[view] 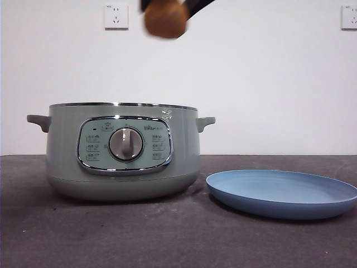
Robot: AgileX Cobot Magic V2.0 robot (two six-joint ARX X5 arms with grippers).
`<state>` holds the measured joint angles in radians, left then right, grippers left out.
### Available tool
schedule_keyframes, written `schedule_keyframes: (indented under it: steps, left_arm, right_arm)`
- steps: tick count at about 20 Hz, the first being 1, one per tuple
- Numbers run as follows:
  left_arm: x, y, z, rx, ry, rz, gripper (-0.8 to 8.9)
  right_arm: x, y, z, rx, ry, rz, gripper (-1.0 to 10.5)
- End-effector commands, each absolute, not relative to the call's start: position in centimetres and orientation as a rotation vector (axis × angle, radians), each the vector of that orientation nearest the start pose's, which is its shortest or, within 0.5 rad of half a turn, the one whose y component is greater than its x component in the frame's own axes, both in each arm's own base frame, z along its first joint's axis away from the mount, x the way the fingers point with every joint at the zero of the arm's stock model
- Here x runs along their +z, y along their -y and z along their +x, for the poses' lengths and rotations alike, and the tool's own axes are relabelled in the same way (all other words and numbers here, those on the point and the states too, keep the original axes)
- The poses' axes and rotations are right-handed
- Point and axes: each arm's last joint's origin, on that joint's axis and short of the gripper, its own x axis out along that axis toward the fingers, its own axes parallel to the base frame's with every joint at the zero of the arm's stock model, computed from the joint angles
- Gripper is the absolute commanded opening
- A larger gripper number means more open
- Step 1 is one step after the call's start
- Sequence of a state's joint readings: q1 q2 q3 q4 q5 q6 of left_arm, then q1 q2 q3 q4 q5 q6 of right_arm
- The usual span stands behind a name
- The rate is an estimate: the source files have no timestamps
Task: Take the potato out from the steamer,put the potato on the plate,close the lid
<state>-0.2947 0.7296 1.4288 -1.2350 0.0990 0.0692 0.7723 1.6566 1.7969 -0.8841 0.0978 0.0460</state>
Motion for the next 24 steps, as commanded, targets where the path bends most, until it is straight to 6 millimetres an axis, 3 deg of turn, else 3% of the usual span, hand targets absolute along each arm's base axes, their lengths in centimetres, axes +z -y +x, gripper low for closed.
schedule_keyframes:
  steps: [1,4,6,8,11,17,24]
  left_arm:
    - [44.2,2.0,5.5,-0.419,-0.457,0.124,-0.13]
    - [44.2,2.3,6.3,-0.449,-0.473,0.129,-0.13]
    - [44.2,2.5,6.5,-0.47,-0.464,0.131,-0.13]
    - [44.4,2.5,6.6,-0.471,-0.446,0.129,-0.13]
    - [44.4,2.5,6.6,-0.471,-0.444,0.129,-0.13]
    - [44.4,2.5,6.6,-0.473,-0.444,0.128,-0.13]
    - [44.4,2.5,6.6,-0.474,-0.445,0.128,-0.13]
  right_arm:
    - [40.9,-21.5,23.9,0.565,-0.708,-0.313,-0.2]
    - [41.6,-18.6,22.6,0.497,-0.756,-0.327,-0.2]
    - [40.8,-16.8,22.4,0.457,-0.783,-0.317,-0.2]
    - [38.5,-15.3,22.3,0.415,-0.815,-0.306,-0.2]
    - [33.5,-13.5,22.3,0.361,-0.857,-0.275,-0.2]
    - [25.0,-12.6,23.4,0.399,-0.895,-0.153,-0.2]
    - [19.8,-12.9,25.8,0.368,-0.925,-0.144,-0.2]
